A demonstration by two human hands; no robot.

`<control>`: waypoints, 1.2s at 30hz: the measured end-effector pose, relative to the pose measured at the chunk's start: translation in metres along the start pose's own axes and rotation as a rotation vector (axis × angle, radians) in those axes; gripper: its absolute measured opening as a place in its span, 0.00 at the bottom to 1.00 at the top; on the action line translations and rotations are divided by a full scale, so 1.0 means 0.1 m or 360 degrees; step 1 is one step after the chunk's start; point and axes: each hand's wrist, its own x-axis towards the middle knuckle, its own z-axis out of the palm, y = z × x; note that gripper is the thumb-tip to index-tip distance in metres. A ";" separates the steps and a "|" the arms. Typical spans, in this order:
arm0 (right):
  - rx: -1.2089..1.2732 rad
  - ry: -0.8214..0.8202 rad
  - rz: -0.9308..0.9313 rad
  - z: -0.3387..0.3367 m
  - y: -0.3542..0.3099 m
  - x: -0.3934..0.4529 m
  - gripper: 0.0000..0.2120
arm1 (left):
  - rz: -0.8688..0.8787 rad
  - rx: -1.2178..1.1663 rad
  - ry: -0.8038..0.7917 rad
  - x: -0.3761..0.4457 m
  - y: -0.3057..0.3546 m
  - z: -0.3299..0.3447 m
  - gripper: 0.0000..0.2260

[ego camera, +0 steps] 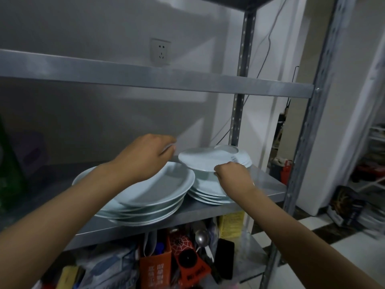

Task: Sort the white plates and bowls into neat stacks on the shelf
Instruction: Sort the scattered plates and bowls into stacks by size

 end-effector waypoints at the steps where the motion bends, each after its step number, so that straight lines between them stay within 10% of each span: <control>1: -0.0018 -0.0029 -0.0025 0.01 -0.02 0.00 0.21 | -0.0001 -0.0012 -0.0004 0.01 0.01 0.00 0.16; 20: 0.0177 -0.0398 0.0112 -0.12 -0.05 -0.04 0.13 | -0.0149 -0.0032 -0.0209 0.30 0.16 0.33 0.17; 36: 0.0615 0.0153 0.0509 0.04 0.68 0.25 0.21 | -0.0016 0.0072 -0.0427 0.82 0.37 1.03 0.12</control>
